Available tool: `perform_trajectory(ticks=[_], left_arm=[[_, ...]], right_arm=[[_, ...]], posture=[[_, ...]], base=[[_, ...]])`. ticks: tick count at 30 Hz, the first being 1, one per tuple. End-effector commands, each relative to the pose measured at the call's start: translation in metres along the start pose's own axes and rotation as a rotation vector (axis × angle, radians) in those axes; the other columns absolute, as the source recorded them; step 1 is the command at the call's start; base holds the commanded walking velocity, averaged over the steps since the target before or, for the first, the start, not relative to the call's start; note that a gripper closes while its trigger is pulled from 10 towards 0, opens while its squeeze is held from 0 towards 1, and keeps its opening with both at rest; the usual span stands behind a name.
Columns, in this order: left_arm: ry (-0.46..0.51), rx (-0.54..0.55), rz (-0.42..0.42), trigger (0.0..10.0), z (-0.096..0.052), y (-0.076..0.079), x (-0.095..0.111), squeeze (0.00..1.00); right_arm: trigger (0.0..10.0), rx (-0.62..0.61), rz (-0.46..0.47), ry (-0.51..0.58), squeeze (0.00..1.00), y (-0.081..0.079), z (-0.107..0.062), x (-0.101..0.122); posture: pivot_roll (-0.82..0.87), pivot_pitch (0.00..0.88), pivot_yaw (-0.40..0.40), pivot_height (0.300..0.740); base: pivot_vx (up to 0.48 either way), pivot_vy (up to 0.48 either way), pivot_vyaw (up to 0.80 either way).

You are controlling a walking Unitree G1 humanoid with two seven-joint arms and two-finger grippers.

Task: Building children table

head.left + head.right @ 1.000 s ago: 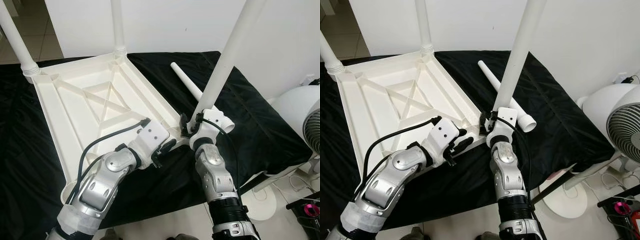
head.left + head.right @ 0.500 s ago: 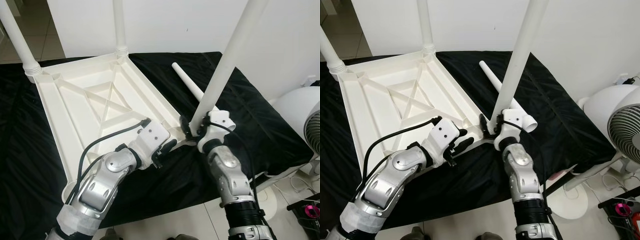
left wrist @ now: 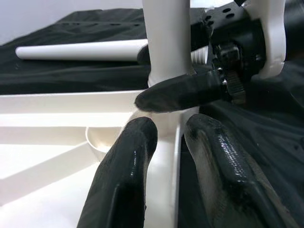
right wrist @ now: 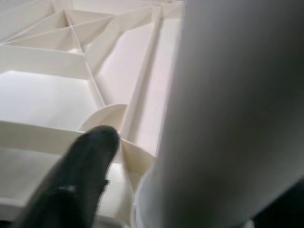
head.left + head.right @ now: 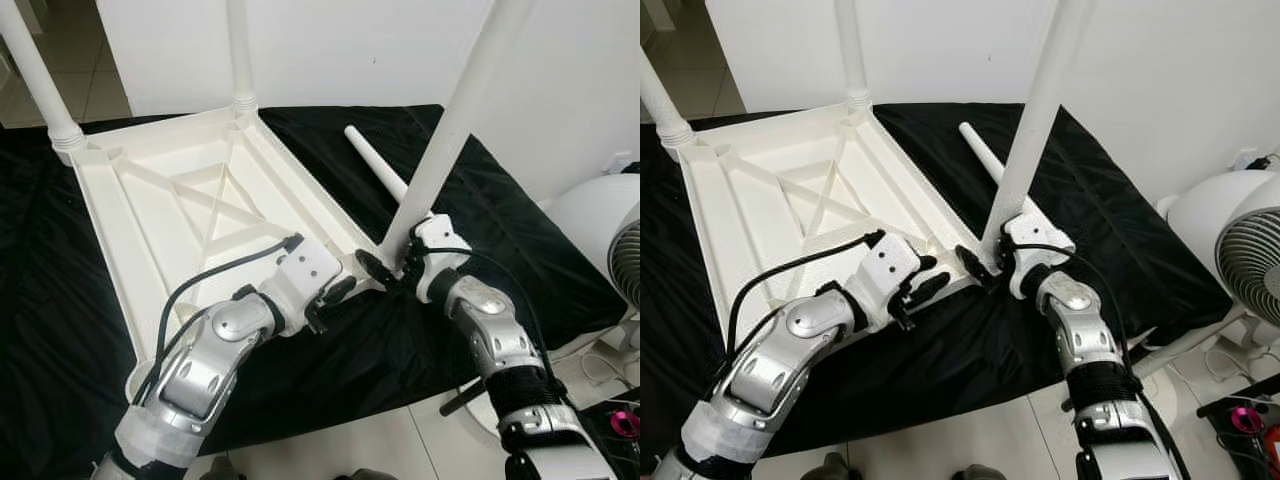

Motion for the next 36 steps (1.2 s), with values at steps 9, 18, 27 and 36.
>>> perform_trajectory(ticks=[9, 18, 27, 36], left_arm=[[0.008, 0.008, 0.001, 10.0, 0.002, -0.003, 0.003, 0.0], [0.012, 0.024, -0.005, 10.0, 0.001, -0.004, 0.003, 0.0], [0.013, 0.012, -0.007, 10.0, 0.002, -0.003, 0.004, 0.0], [0.007, 0.009, -0.011, 10.0, 0.0, -0.001, 0.002, 0.0]], right_arm=[[0.0, 0.084, -0.053, -0.036, 0.0, 0.01, 0.009, 0.0], [10.0, 0.078, 0.035, -0.088, 0.0, 0.007, 0.002, -0.019], [10.0, -0.183, 0.158, -0.098, 0.0, -0.006, 0.015, -0.018], [10.0, -0.432, 0.248, -0.111, 0.0, -0.021, 0.018, -0.012]], posture=[[0.0, 0.0, -0.05, 0.74], [0.0, 0.0, -0.056, 0.74], [-0.01, 0.008, -0.052, 0.74], [-0.01, 0.012, -0.051, 0.74]], base=[[0.0, 0.0, 0.0], [0.0, 0.0, 0.0], [0.0, 0.0, 0.0], [0.0, 0.0, 0.0]])
Point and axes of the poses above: a point about 5 cm out from each wrist's last joint towards the gripper, its own z axis pointing out of the wrist towards the gripper, its own x axis along the axis of the wrist's last joint, y = z × x, the point moved 1 cm from there along z, pointing out of the wrist towards the gripper, and after that the axes turned 8 degrees about -z, right-handed, at the moved point
